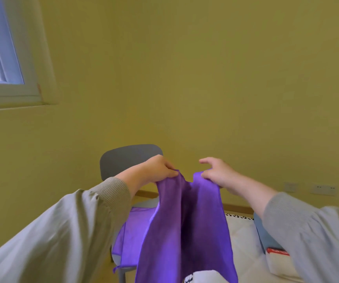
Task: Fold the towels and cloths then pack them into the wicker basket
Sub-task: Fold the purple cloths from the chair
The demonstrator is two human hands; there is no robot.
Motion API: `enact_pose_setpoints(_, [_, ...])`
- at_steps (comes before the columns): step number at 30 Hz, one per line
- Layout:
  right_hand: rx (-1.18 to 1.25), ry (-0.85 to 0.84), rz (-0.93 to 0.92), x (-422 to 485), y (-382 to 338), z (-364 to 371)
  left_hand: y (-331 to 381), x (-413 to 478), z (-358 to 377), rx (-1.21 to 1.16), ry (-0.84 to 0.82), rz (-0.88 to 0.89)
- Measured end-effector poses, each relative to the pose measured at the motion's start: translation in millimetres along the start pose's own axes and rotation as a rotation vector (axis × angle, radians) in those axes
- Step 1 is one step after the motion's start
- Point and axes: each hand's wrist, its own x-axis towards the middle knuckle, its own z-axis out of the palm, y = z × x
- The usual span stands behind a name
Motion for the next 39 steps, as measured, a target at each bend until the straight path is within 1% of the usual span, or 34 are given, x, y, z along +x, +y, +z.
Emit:
enact_pose_setpoints(3, [0.04, -0.292, 0.03, -7.5, -8.5, 0.4, 14.4, -3.7, -5.2, 0.119, -0.012, 0.175])
enact_pose_setpoints(5, [0.067, -0.4, 0.042, -10.0, -10.8, 3.9, 23.3, -5.1, -6.4, 0.136, -0.027, 0.259])
enact_pose_setpoints(6, [0.07, -0.421, 0.042, -10.4, -10.0, 6.6, 26.7, -6.0, -6.5, 0.143, -0.026, 0.277])
enact_pose_setpoints(8, [0.054, -0.379, 0.037, -11.0, -10.1, 10.5, 27.6, -7.5, -8.9, 0.194, -0.03, 0.273])
enact_pose_setpoints(10, [0.014, -0.244, 0.022, -10.2, -9.2, 12.9, 19.7, -8.4, -13.8, 0.31, -0.076, 0.214])
enact_pose_setpoints(12, [-0.049, -0.112, -0.005, -5.7, -6.0, 12.5, 7.3, -8.8, -17.4, 0.411, -0.133, 0.116])
enact_pose_setpoints(13, [-0.092, -0.06, -0.025, -3.7, -4.1, 11.3, 1.2, -8.5, -18.4, 0.389, -0.113, 0.079])
enact_pose_setpoints(14, [-0.136, -0.017, -0.042, -1.1, -1.9, 9.8, -4.8, -6.6, -18.7, 0.287, -0.062, 0.049])
enact_pose_setpoints(15, [-0.182, 0.021, -0.061, 0.1, -0.8, 8.1, -10.1, -5.1, -17.9, 0.088, 0.001, 0.014])
enact_pose_setpoints(17, [-0.291, 0.074, -0.109, -0.5, 0.5, 5.3, -16.7, -3.0, -13.8, -0.418, 0.13, -0.041])
enact_pose_setpoints(18, [-0.348, 0.092, -0.129, -1.5, 0.9, 4.0, -19.7, -1.3, -11.5, -0.575, 0.2, -0.066])
enact_pose_setpoints(19, [-0.403, 0.107, -0.134, -2.7, 2.0, 2.6, -23.4, 1.8, -9.4, -0.633, 0.278, -0.087])
enact_pose_setpoints(20, [-0.463, 0.126, -0.124, -2.6, 3.8, 0.6, -27.4, 5.2, -8.3, -0.623, 0.356, -0.107])
enact_pose_setpoints(23, [-0.694, 0.142, 0.004, -1.3, 14.5, -6.7, -33.6, 7.0, -4.4, -0.486, 0.517, -0.145])
enact_pose_setpoints(24, [-0.806, 0.114, 0.068, -2.3, 16.2, -10.2, -34.6, 7.3, -3.9, -0.464, 0.547, -0.137])
enact_pose_setpoints(26, [-1.043, -0.039, 0.18, -9.7, 17.5, -14.9, -34.4, 6.9, -2.2, -0.42, 0.591, -0.103])
enact_pose_setpoints(27, [-1.165, -0.169, 0.223, -13.6, 17.2, -15.6, -32.0, 6.5, -1.4, -0.384, 0.604, -0.079])
enact_pose_setpoints(29, [-1.368, -0.498, 0.278, -19.5, 16.6, -13.6, -25.2, 6.1, 0.0, -0.282, 0.595, -0.005])
enact_pose_setpoints(30, [-1.434, -0.667, 0.325, -20.0, 17.2, -12.4, -20.8, 6.3, 0.8, -0.225, 0.565, 0.044])
enact_pose_setpoints(31, [-1.431, -0.8, 0.384, -19.3, 18.9, -11.5, -15.4, 5.9, 2.3, -0.18, 0.519, 0.091])
enact_pose_setpoints(32, [-1.361, -0.873, 0.427, -17.9, 21.2, -10.7, -10.4, 5.4, 3.8, -0.148, 0.466, 0.137])
enact_pose_setpoints(33, [-1.228, -0.865, 0.424, -16.2, 25.0, -10.1, -4.8, 4.0, 5.3, -0.122, 0.412, 0.172])
enact_pose_setpoints(34, [-1.036, -0.772, 0.351, -14.9, 27.7, -9.1, 0.0, 3.2, 7.1, -0.094, 0.368, 0.2])
enact_pose_setpoints(35, [-0.761, -0.648, 0.239, -11.6, 30.7, -8.1, 4.4, 2.8, 9.5, -0.063, 0.331, 0.223])
enact_pose_setpoints(36, [-0.416, -0.554, 0.13, -9.6, 30.1, -5.8, 7.4, 3.3, 12.9, -0.037, 0.303, 0.241])
enact_pose_setpoints(37, [-0.092, -0.515, 0.063, -8.7, 27.3, -4.0, 9.6, 3.4, 16.6, -0.021, 0.284, 0.248])
enact_pose_setpoints(38, [0.133, -0.495, 0.034, -7.3, 23.3, -2.2, 10.4, 4.0, 20.0, -0.021, 0.278, 0.245])
enact_pose_setpoints(39, [0.257, -0.492, 0.015, -6.3, 19.2, -0.3, 10.5, 4.3, 22.7, -0.031, 0.288, 0.238])
